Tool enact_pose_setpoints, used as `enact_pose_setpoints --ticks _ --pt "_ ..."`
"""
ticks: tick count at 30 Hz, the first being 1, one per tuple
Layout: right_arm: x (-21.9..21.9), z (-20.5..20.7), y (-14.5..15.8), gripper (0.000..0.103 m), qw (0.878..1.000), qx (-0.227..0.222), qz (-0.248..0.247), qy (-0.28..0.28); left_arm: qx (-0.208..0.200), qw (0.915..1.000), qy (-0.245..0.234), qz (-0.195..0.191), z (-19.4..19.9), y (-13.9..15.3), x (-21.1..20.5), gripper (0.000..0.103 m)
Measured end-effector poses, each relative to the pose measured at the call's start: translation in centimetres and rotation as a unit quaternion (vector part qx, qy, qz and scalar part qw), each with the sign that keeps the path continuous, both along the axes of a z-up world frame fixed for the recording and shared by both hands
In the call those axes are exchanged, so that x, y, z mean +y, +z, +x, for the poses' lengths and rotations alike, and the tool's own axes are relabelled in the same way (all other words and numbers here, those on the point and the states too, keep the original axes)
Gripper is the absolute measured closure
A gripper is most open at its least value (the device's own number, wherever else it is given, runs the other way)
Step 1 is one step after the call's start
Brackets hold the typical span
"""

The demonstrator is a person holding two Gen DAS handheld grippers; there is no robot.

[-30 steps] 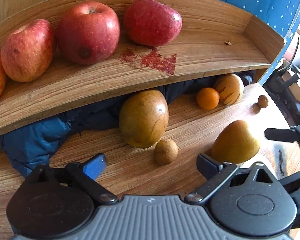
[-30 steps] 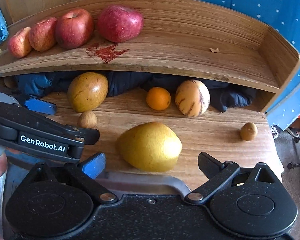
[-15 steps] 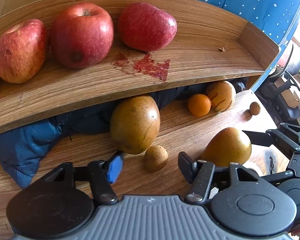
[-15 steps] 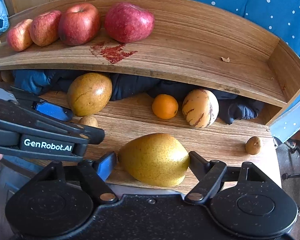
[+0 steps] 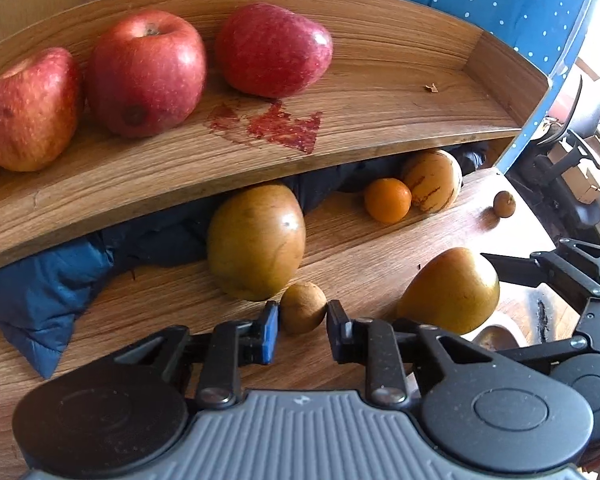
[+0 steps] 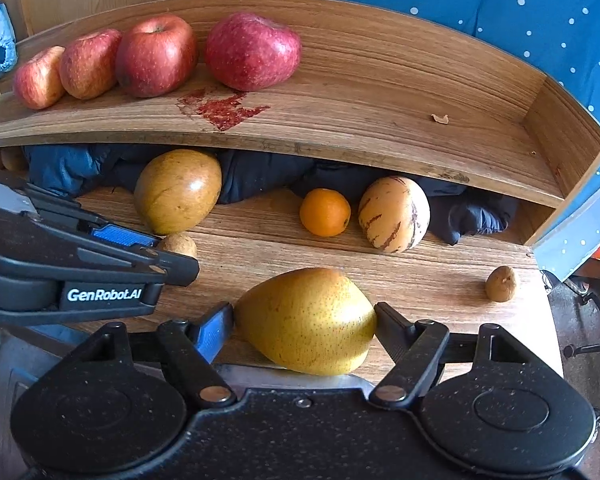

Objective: Organize fruits
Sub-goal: 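Grasp a small brown kiwi with the left tool while the right tool grasps a yellow pear, then carry the kiwi and pear onto the tray and open both tools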

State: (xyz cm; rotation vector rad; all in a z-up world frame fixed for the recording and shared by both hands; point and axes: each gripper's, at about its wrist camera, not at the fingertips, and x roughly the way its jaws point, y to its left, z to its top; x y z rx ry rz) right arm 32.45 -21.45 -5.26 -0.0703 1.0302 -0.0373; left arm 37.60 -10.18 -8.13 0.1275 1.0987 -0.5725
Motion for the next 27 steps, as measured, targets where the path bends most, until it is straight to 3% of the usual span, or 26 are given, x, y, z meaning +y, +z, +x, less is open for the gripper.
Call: enact_pose_setpoints --ticks 14,27 --pt "0.6 -2.6 2.2 0.026 0.999 -0.035 -0.003 0.019 -0.004 0.9999 0.007 -0.011 -1.7 1.5 1.8 0.076" --pt "2.8 -6.7 3.7 0.026 0.998 -0.039 0.018 0.056 0.006 0.9998 0.012 -0.014 -5.5 3.7 4.6 0.076"
